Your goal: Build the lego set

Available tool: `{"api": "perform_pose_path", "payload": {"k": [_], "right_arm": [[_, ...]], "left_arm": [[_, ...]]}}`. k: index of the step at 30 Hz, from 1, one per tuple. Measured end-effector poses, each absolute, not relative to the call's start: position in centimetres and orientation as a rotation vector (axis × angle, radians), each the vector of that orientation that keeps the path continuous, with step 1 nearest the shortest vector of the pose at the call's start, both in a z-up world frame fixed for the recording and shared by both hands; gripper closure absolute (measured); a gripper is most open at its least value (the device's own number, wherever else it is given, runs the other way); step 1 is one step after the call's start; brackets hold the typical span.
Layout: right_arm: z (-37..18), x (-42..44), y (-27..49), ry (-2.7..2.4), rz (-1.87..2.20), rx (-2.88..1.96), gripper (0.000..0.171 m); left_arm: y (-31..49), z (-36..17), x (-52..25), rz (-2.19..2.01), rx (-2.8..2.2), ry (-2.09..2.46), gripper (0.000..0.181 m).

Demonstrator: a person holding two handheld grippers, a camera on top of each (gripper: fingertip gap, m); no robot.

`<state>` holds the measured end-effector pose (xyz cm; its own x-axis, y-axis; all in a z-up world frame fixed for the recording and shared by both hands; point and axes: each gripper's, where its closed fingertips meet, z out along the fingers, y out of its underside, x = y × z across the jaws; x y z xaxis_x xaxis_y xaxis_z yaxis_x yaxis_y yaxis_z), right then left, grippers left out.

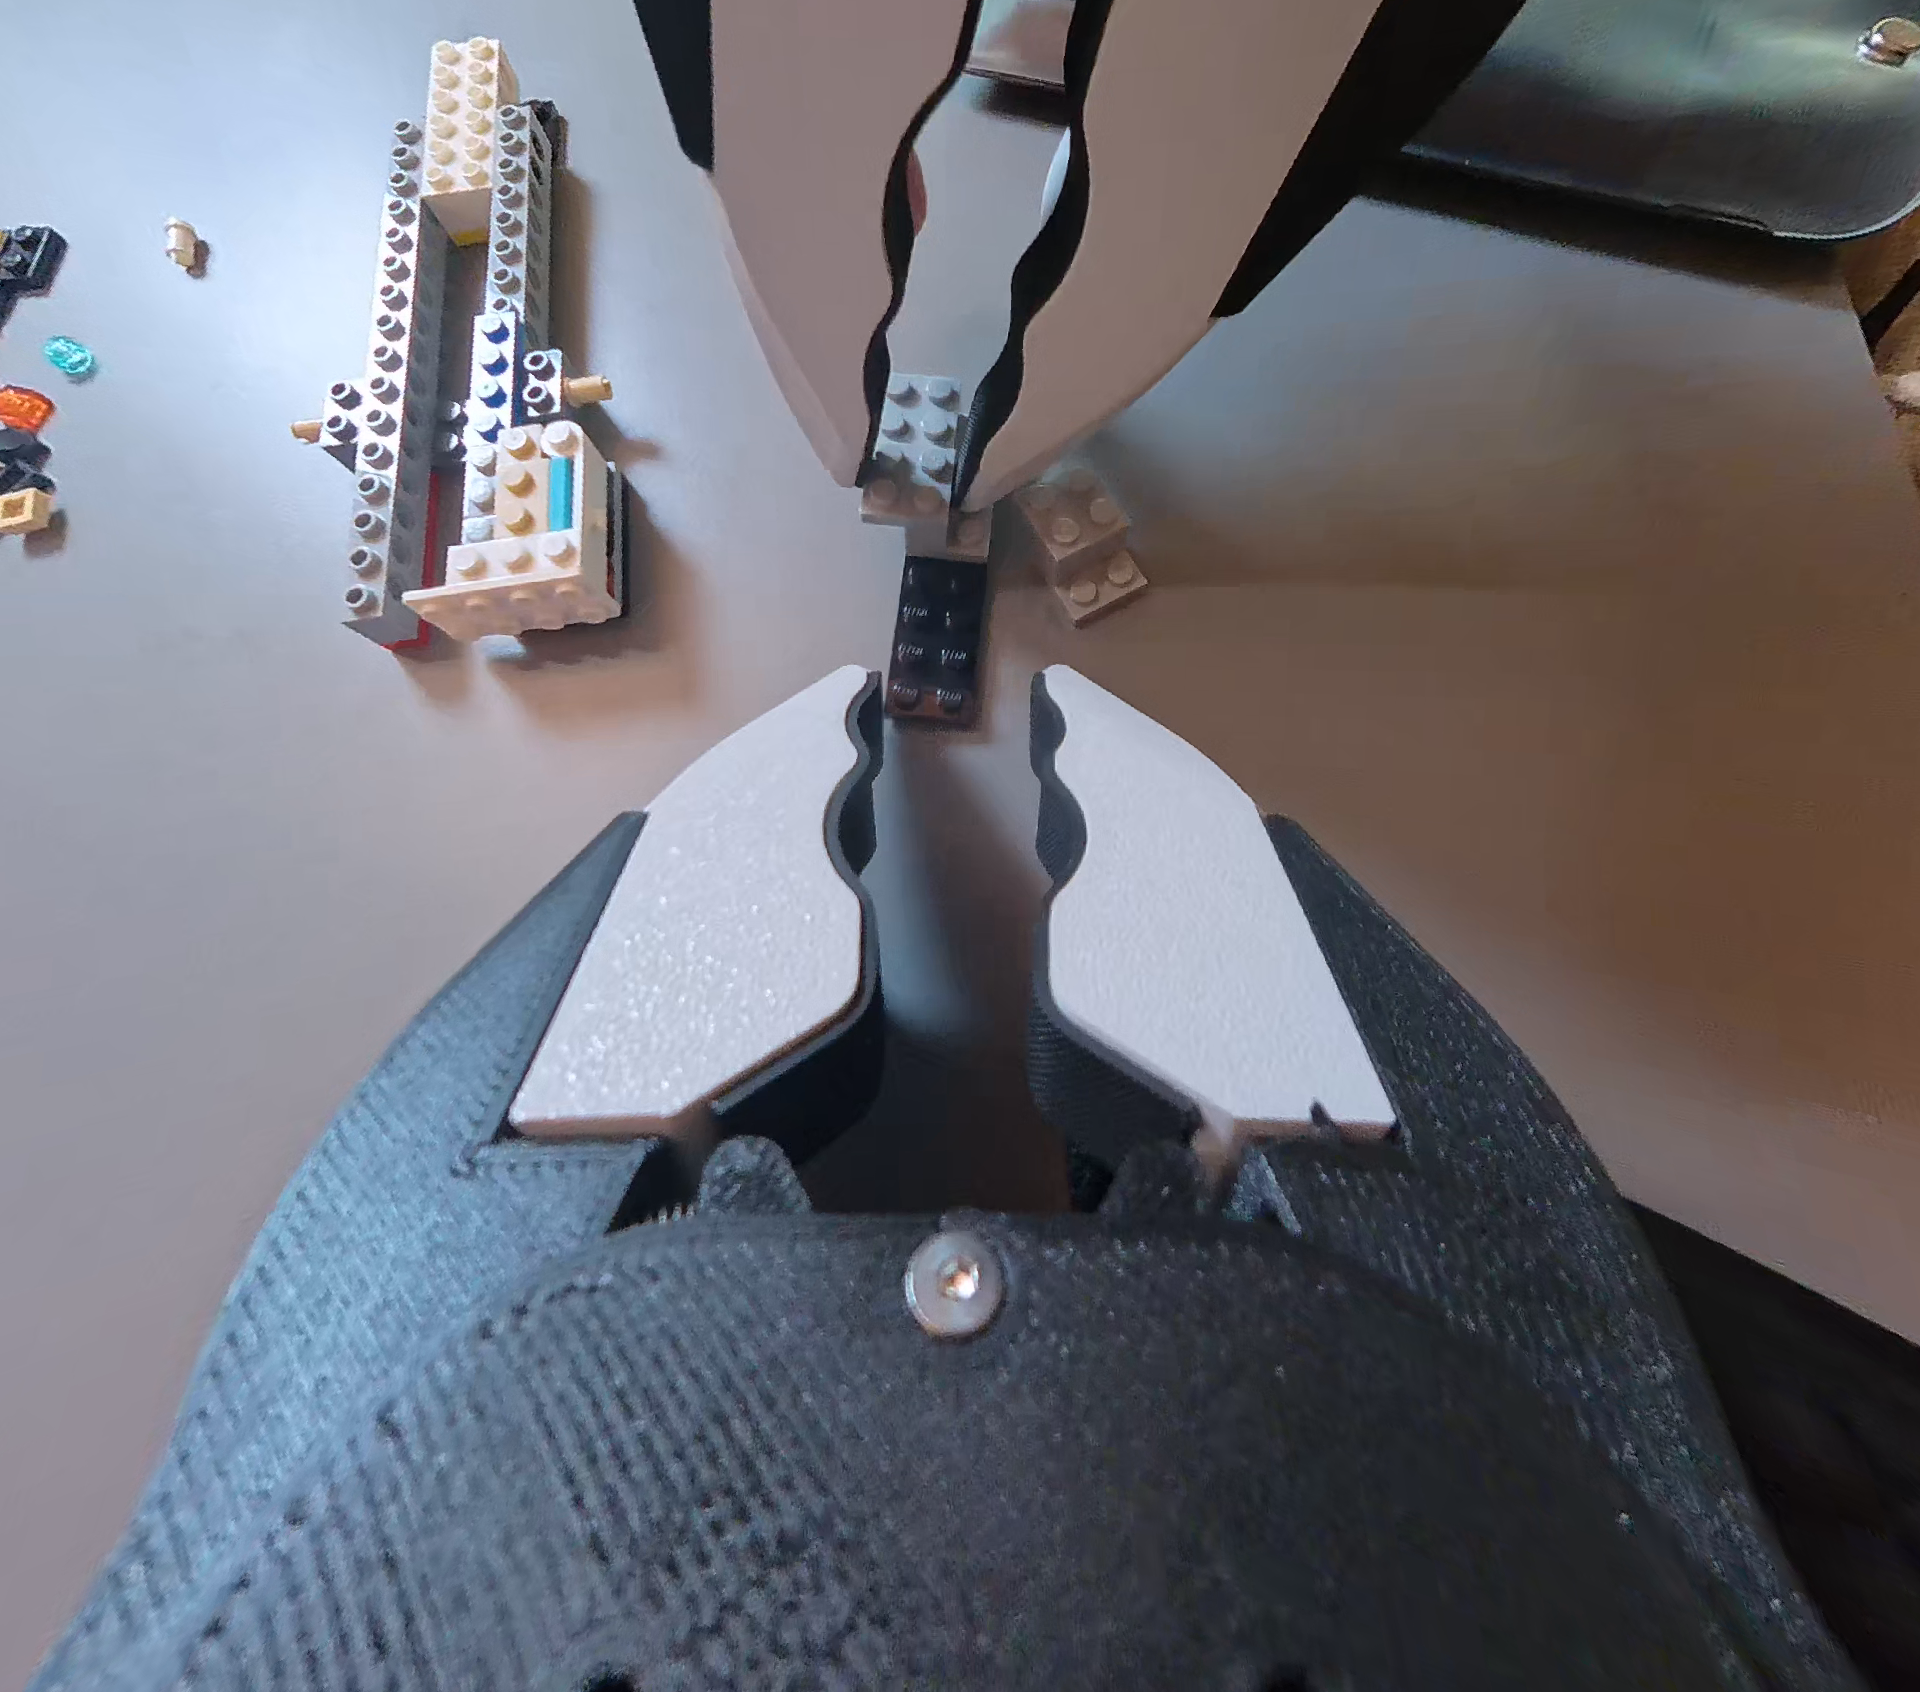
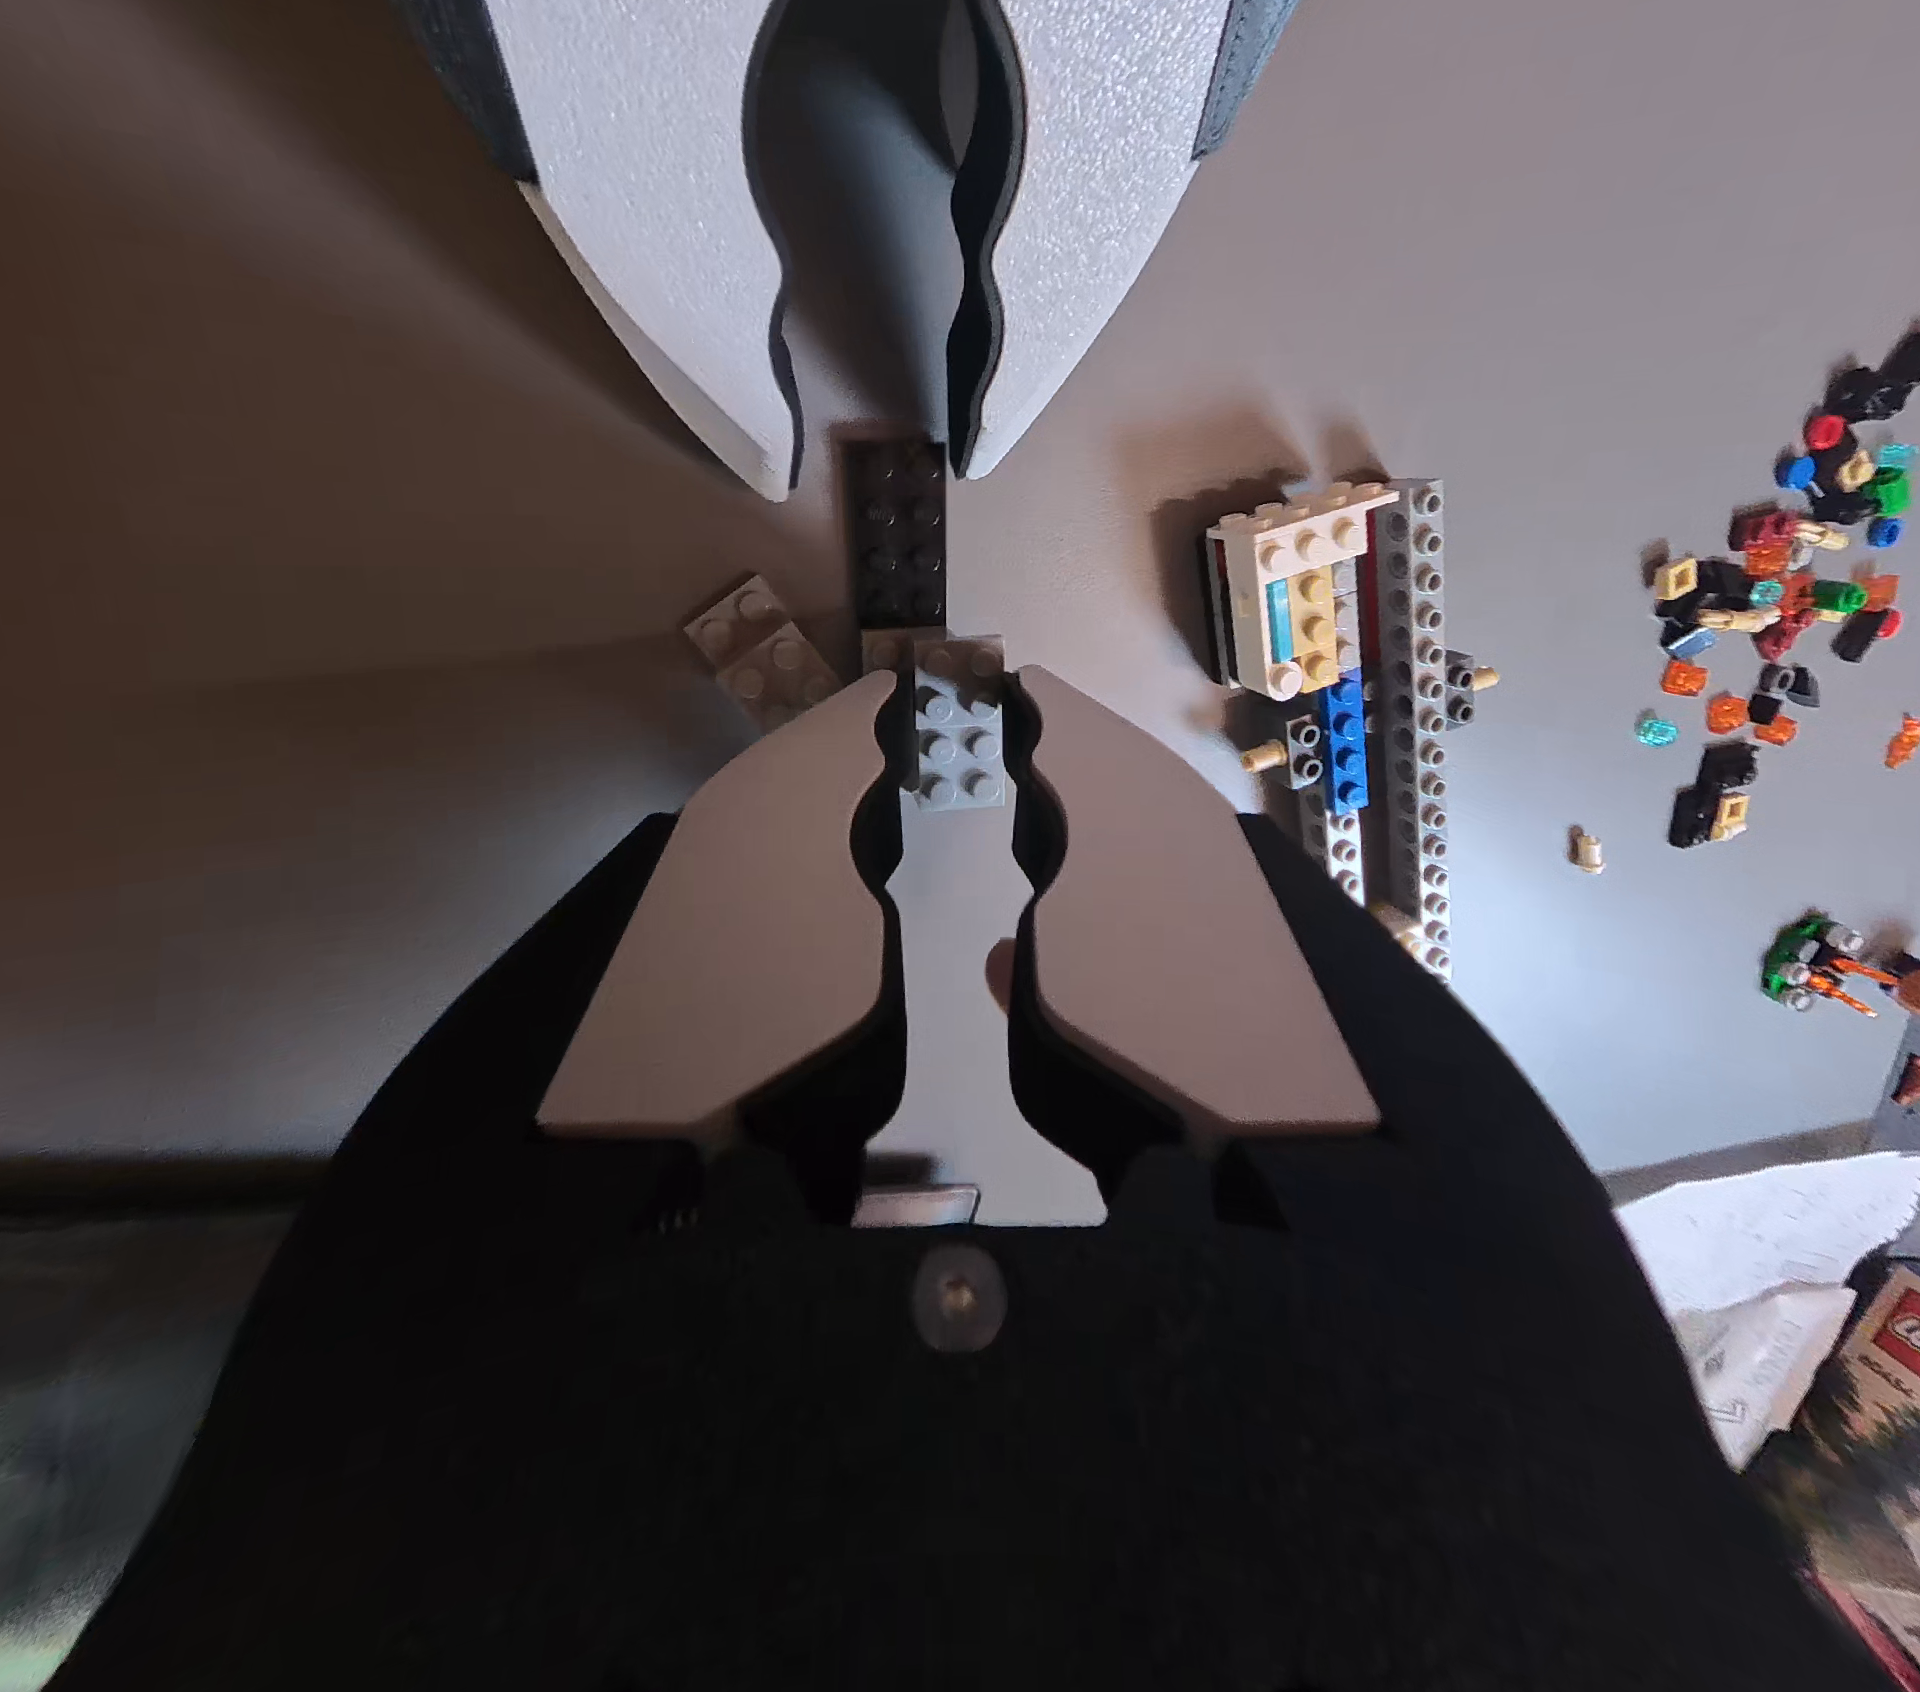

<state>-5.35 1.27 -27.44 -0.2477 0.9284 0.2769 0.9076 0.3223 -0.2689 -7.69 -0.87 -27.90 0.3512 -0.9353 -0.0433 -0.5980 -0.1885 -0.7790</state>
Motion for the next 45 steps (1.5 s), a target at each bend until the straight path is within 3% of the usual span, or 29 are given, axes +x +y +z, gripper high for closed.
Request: {"api": "perform_pose_path", "payload": {"k": [1, 20, 27, 37, 45], "right_arm": [[-27.4, -5.4, 1.4, -2.205, 0.067, -1.617, 0.155], [-26.9, -5.4, 1.6, -2.226, 0.444, -1.682, 0.143], [-27.7, -5.8, 1.5, -2.276, 0.420, -1.672, 0.155], [-27.8, -5.7, 1.5, -2.359, 0.207, -1.596, 0.154], [-27.8, -6.1, 1.6, -2.218, 0.387, -1.645, 0.154]], "left_arm": [[-0.8, -27.9, -7.7, -0.587, -1.891, 1.335, 0.155], [-0.5, -27.8, -7.8, -0.553, -1.870, 1.331, 0.155], [-0.4, -27.8, -7.8, -0.555, -1.878, 1.324, 0.155], [-0.3, -27.9, -7.9, -0.565, -1.900, 1.307, 0.158], [-0.3, -27.9, -7.8, -0.558, -1.896, 1.307, 0.162]]}}
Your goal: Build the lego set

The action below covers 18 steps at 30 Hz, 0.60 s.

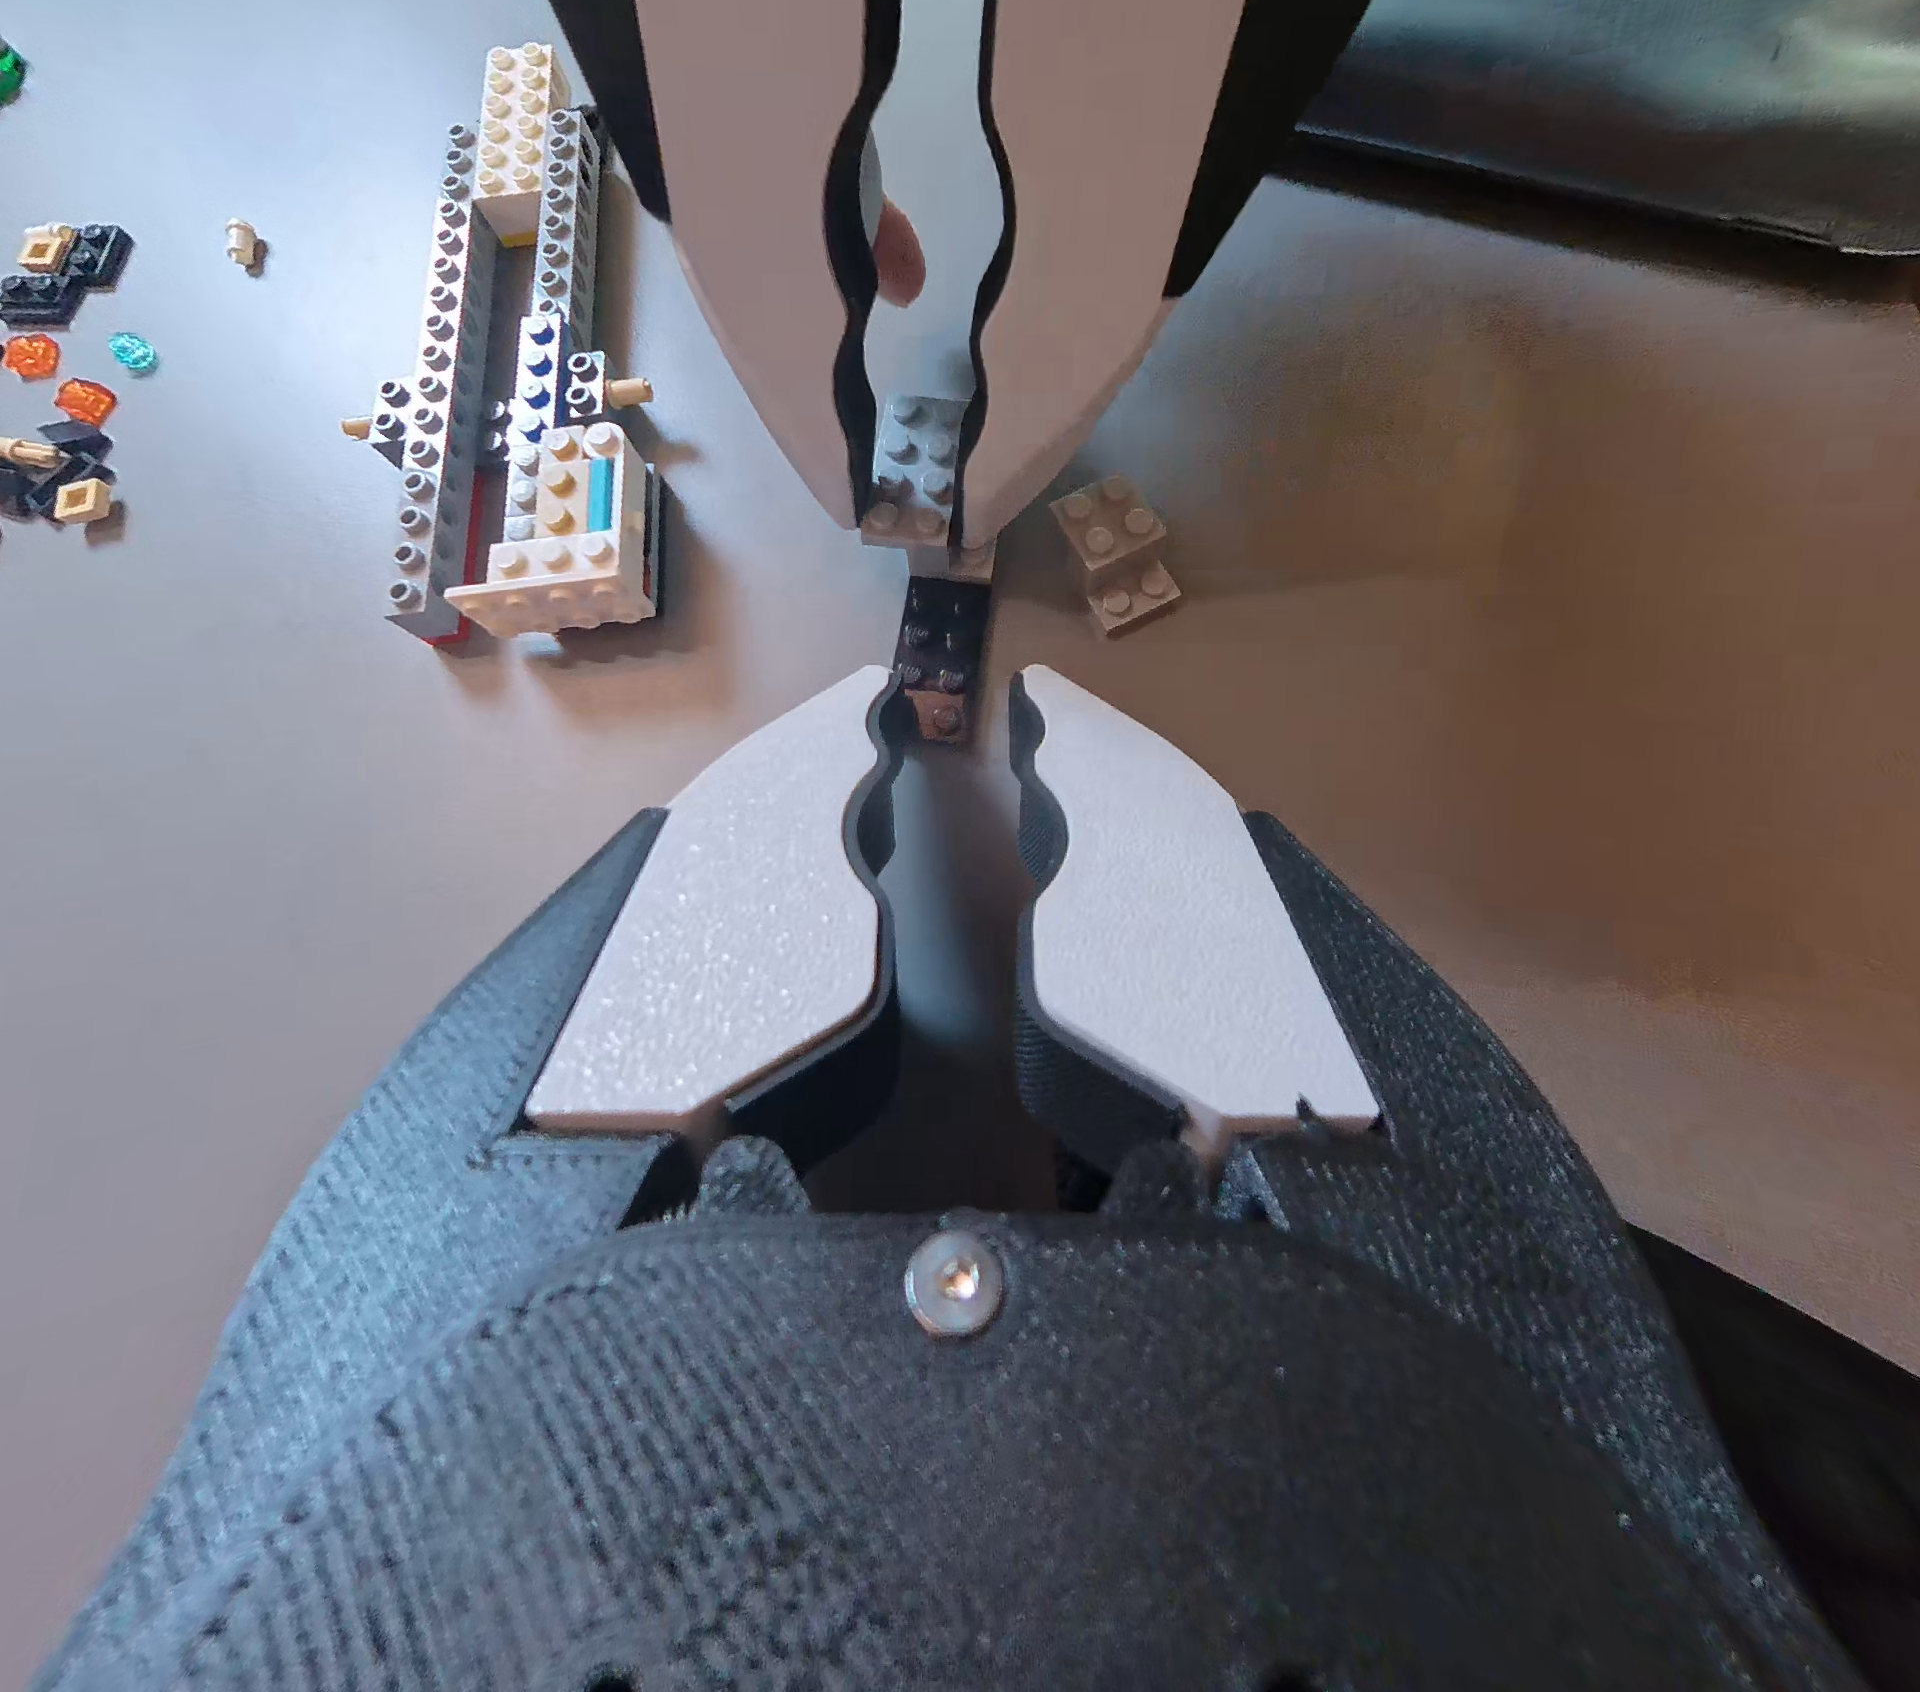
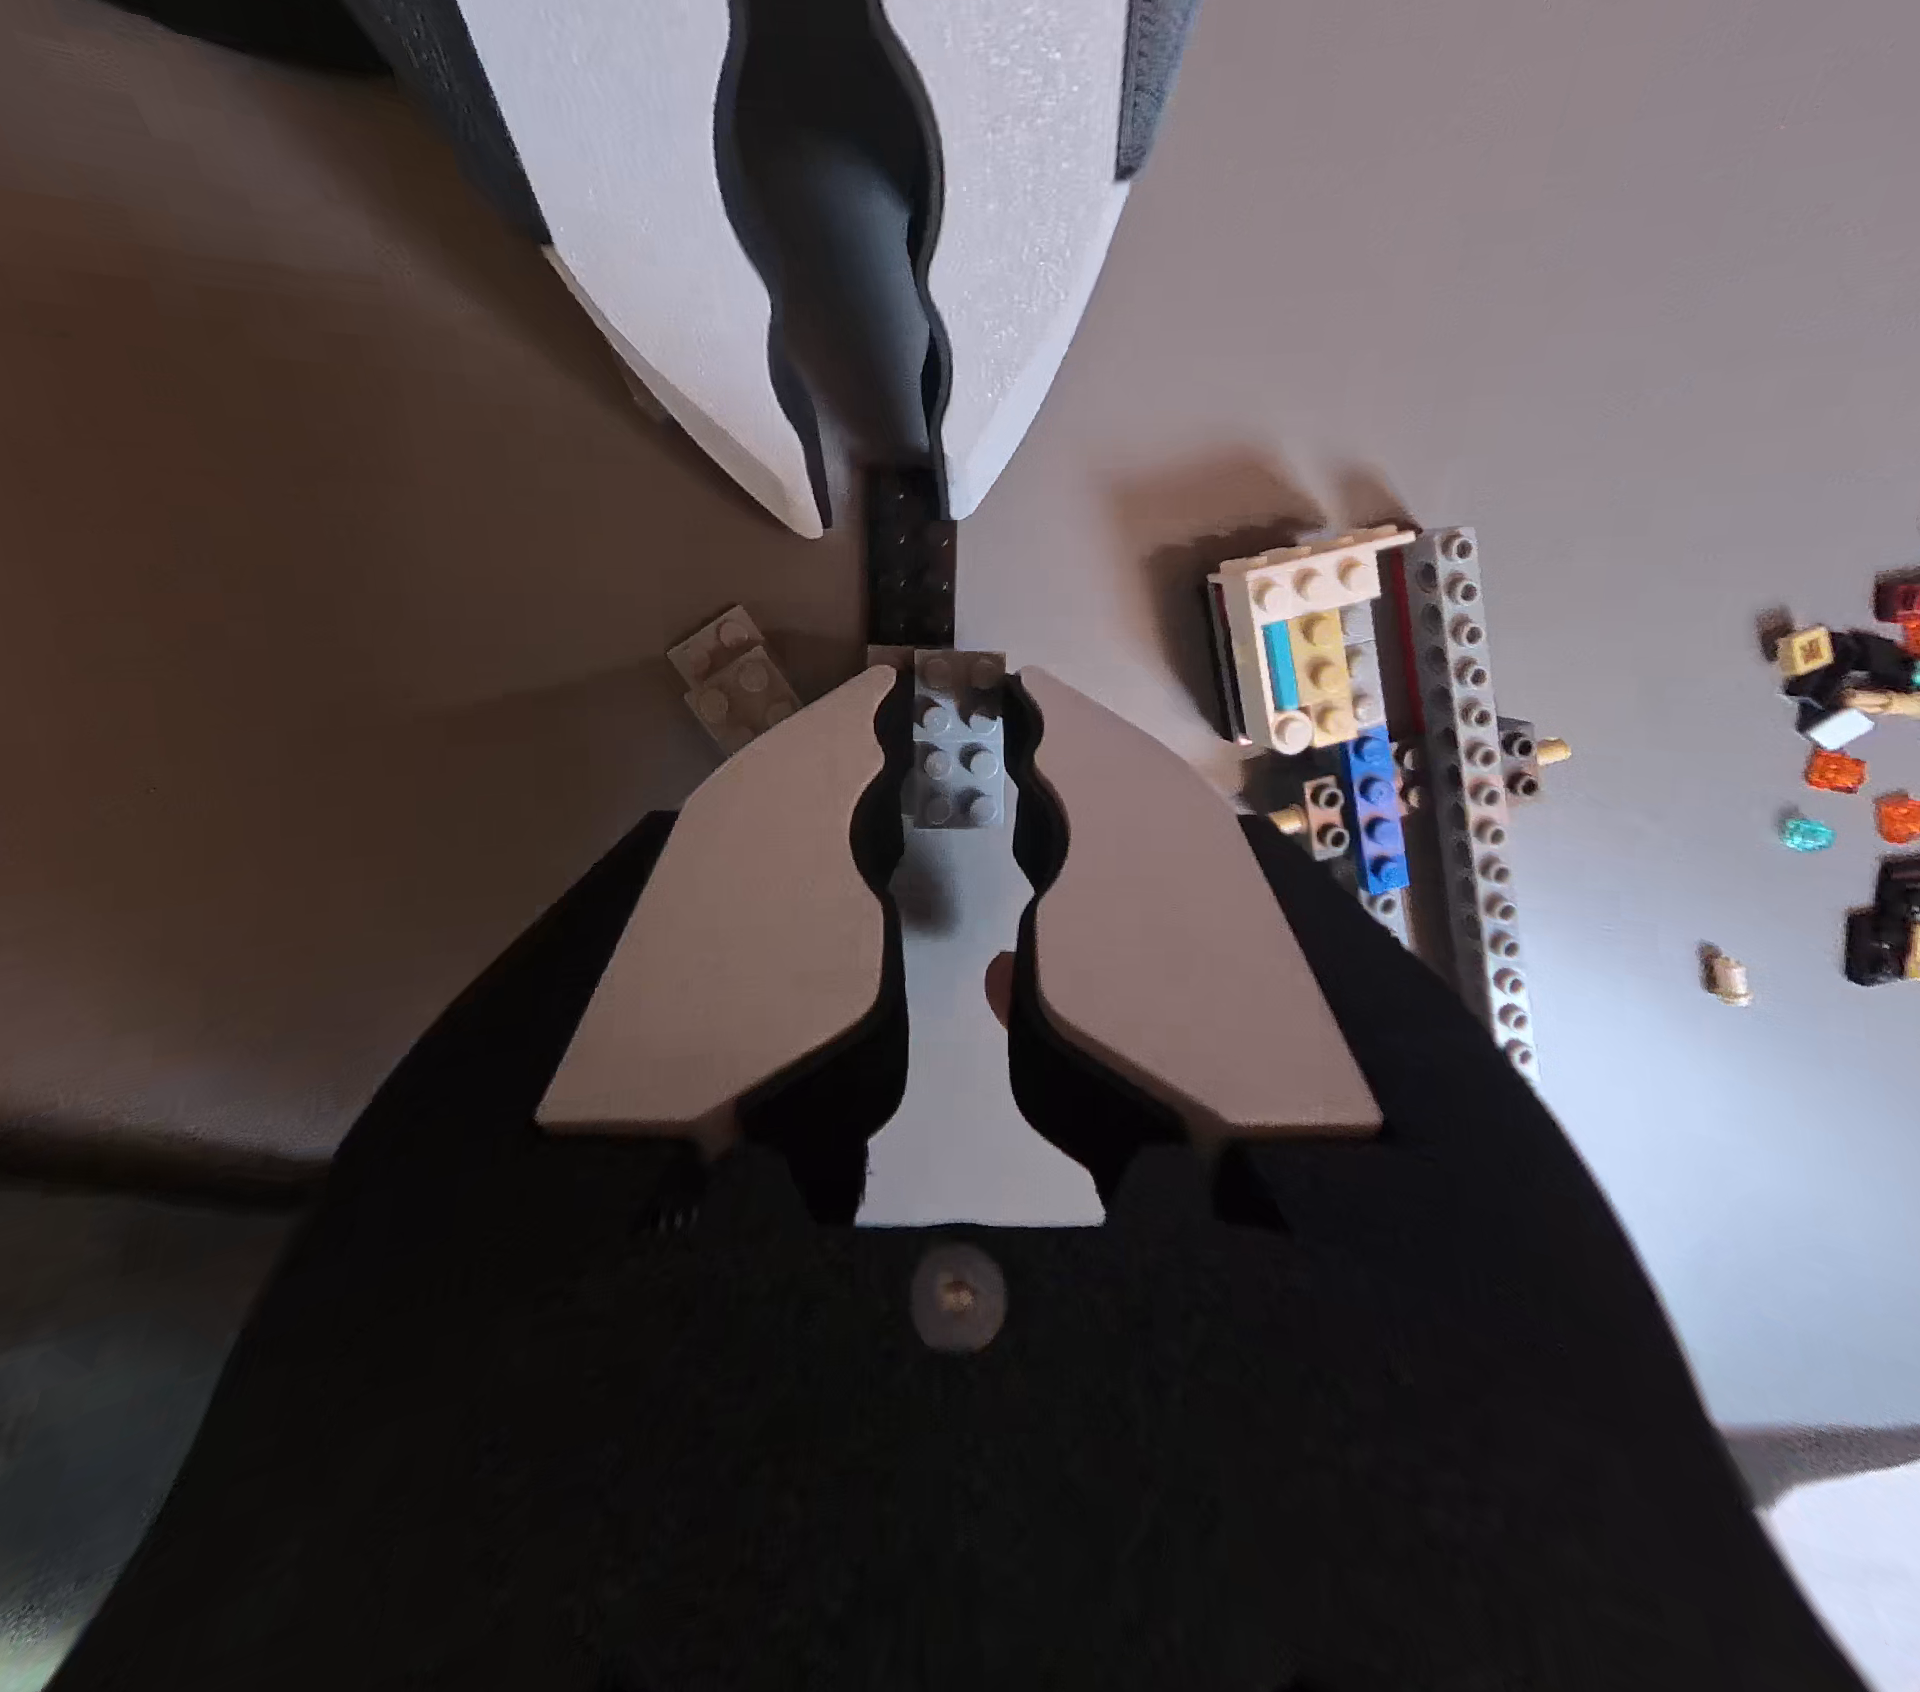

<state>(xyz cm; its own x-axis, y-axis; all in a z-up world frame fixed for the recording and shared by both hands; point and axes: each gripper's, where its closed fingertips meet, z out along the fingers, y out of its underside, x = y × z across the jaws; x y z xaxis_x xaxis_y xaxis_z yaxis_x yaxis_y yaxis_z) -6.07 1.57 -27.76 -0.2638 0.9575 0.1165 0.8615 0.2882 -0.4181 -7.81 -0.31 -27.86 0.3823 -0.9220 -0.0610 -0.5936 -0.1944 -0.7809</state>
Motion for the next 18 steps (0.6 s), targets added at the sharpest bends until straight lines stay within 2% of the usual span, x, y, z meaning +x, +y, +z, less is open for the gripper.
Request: {"api": "perform_pose_path", "payload": {"k": [9, 15, 18], "right_arm": [[-27.1, -6.1, 4.3, -2.201, 0.295, -1.436, 0.155], [-23.8, -6.0, 4.9, -1.997, 0.481, -1.405, 0.155], [-24.6, -5.0, 3.9, -1.999, 0.549, -1.410, 0.155]], "left_arm": [[-0.3, -27.9, -7.8, -0.562, -1.897, 1.309, 0.163], [0.0, -26.5, -7.7, -0.614, -1.827, 1.245, 0.160], [0.9, -25.0, -8.2, -0.707, -1.804, 1.120, 0.160]]}}
